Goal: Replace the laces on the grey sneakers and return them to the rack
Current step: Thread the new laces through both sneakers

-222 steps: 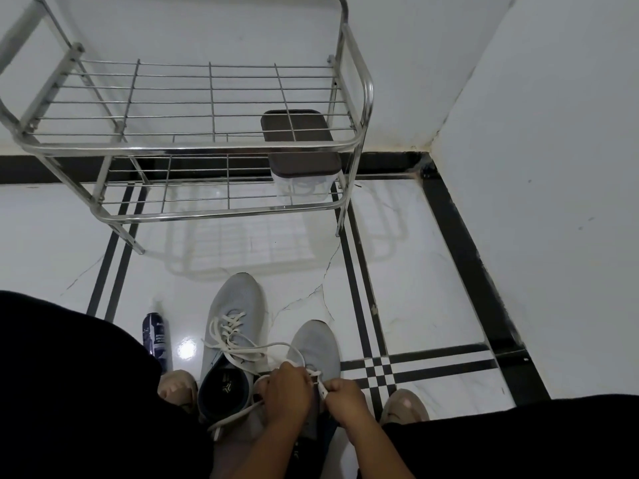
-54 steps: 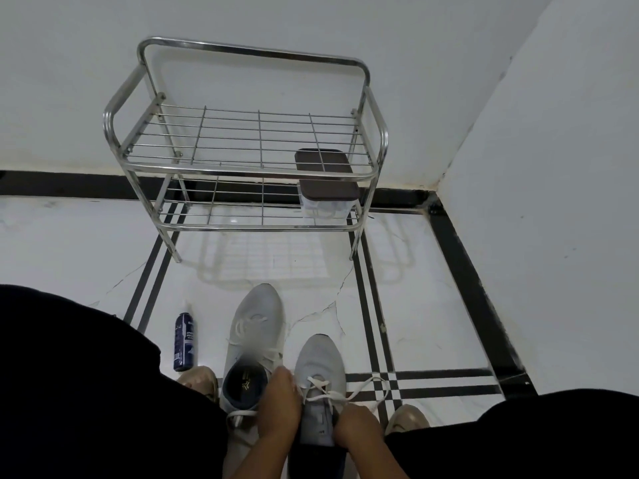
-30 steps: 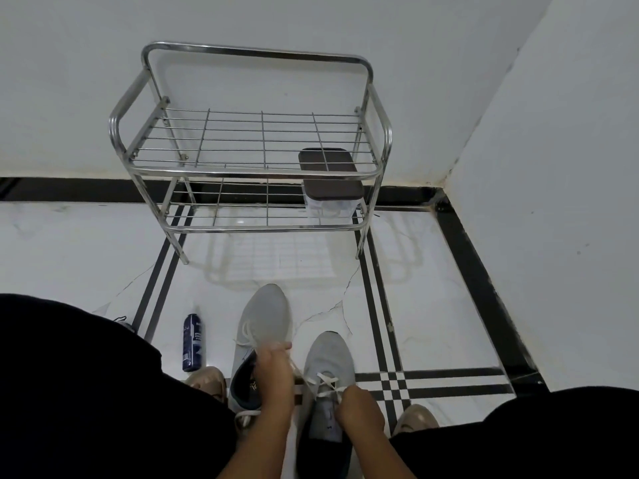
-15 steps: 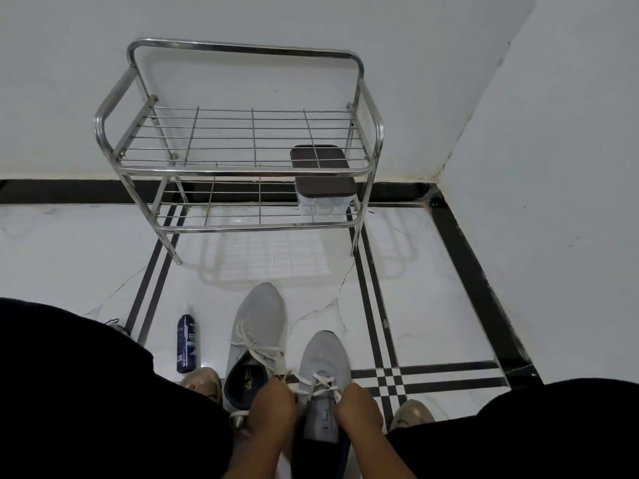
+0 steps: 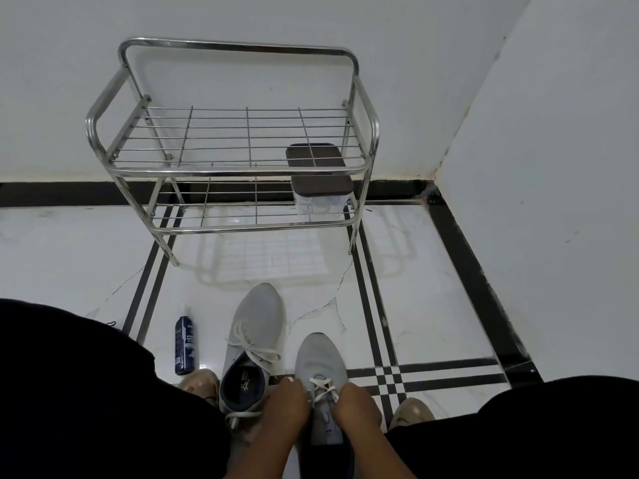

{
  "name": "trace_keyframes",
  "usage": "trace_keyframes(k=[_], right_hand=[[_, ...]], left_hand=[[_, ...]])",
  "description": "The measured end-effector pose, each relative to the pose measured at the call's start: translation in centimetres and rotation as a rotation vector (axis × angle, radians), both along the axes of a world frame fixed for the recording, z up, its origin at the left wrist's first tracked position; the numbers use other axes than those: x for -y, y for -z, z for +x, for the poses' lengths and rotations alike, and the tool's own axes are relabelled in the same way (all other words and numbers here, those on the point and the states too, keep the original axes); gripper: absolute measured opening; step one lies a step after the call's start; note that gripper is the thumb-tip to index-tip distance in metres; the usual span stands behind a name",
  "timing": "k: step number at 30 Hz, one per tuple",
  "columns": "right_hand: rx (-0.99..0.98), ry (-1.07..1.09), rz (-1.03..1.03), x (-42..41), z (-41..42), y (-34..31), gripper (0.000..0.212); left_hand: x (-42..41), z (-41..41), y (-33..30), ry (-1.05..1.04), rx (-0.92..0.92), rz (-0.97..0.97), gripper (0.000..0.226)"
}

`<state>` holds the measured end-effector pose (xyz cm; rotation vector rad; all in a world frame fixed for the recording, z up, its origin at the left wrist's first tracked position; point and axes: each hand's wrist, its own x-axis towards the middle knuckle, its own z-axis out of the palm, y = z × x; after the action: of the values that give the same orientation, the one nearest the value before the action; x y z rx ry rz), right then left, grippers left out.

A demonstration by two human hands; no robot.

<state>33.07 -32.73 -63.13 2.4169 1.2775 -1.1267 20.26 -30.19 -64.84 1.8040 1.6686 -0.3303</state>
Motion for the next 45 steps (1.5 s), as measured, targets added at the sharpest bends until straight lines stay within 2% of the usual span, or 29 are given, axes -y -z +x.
trace_keyframes(k=[2,5,8,10,12,13,14,16,18,20,22,25,28,31,34,37,40,45], right_hand=[[0.005,-0.006,0.008,0.0,0.1,0.1,0.03],[0.019,-0.008,0.027,0.1,0.2,0.2,0.029],[0.024,-0.013,0.025,0.1,0.2,0.2,0.029],[0.018,-0.023,0.018,0.1,0.2,0.4,0.029],[0.011,-0.039,0.007,0.0,0.2,0.5,0.029],[0.011,-0.05,0.009,0.0,0.2,0.4,0.029],[0.01,-0.058,0.007,0.1,0.2,0.5,0.029],[-0.006,-0.071,-0.002,0.1,0.3,0.6,0.029],[-0.035,-0.061,-0.014,0.2,0.3,0.8,0.031],[-0.074,0.012,-0.016,0.1,0.5,1.3,0.036],[-0.121,0.153,0.042,-0.4,0.8,1.1,0.04],[-0.254,0.433,0.251,-2.7,0.9,-1.6,0.043],[-0.687,0.76,0.394,-4.7,0.7,-5.4,0.049],[-1.019,0.807,0.433,-5.3,0.9,-8.6,0.05],[-1.206,0.884,0.425,-5.5,1.3,-10.5,0.031],[-1.271,0.928,0.434,-5.6,1.8,-10.9,0.015],[-1.226,1.045,0.501,-5.8,2.6,-10.9,0.013],[-1.107,1.213,0.657,-5.6,4.6,-11.9,0.014]], left_hand=[[-0.1,0.1,0.4,-0.005,-0.002,-0.035,0.026],[0.4,-0.2,1.3,-0.118,0.043,-0.088,0.024],[0.5,0.0,1.1,-0.175,0.07,-0.108,0.032],[-0.3,0.5,1.1,-0.331,0.203,-0.131,0.035],[-1.6,0.7,0.7,-0.5,0.359,-0.25,0.037],[-2.1,0.9,0.6,-0.672,0.433,-0.346,0.037],[-2.2,1.2,0.4,-0.751,0.508,-0.362,0.036],[-2.1,1.4,-0.7,-0.881,0.617,-0.428,0.025],[-2.3,1.5,-2.1,-0.946,0.714,-0.395,0.03],[-2.8,1.8,-2.7,-0.918,0.764,-0.268,0.033],[-3.6,1.9,-3.7,-0.876,0.828,-0.142,0.025],[-5.0,2.0,-6.0,-0.747,0.924,-0.02,0.019],[-6.0,1.9,-8.5,-0.579,0.958,0.022,0.02],[-6.1,1.8,-9.5,-0.427,1.013,-0.026,0.025],[-5.9,1.7,-9.8,-0.37,1.0,-0.052,0.026],[-5.6,1.4,-9.8,-0.376,0.939,-0.055,0.025],[-5.2,0.7,-9.3,-0.413,0.816,-0.03,0.028],[-4.8,-1.5,-6.3,-0.522,0.494,0.008,0.029]])
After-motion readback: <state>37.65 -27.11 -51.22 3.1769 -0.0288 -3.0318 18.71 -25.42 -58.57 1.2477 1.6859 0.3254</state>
